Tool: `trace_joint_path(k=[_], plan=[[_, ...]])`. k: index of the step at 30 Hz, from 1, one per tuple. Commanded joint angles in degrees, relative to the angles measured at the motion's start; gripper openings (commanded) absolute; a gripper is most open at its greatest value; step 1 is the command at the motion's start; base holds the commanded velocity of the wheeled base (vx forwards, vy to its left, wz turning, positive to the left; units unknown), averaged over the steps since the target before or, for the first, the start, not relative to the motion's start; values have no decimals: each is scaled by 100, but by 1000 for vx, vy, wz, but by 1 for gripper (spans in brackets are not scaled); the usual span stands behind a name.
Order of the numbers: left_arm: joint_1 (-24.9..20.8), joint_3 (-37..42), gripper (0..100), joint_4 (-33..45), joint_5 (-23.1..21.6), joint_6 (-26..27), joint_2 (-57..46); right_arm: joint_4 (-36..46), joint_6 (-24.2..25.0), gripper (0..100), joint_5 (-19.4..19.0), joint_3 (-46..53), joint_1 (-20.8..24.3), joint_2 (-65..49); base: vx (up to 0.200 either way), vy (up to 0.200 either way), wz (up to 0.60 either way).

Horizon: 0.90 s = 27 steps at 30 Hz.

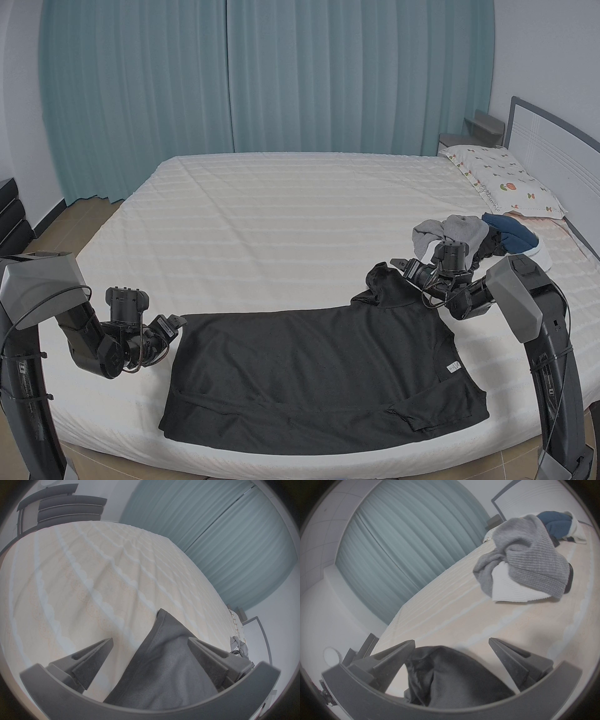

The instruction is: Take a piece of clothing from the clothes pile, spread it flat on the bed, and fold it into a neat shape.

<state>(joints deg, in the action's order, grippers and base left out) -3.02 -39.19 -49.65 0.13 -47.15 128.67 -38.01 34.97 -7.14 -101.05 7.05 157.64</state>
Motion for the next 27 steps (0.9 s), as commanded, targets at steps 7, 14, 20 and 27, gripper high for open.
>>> trace_joint_path(k=[7,14,20,27], plan=[[-14,-423,100,61,4,-110,97,-5,-105,100,-358,463,-256,-225,0,0,0],[-14,-572,100,79,13,-250,185,-13,-114,100,-542,569,-335,-242,0,0,0],[12,-660,100,87,22,-250,290,-66,-307,0,-780,885,-344,-233,0,0,0],[12,-677,100,87,22,-242,343,-57,-404,0,-947,1043,-344,-295,0,0,0]])
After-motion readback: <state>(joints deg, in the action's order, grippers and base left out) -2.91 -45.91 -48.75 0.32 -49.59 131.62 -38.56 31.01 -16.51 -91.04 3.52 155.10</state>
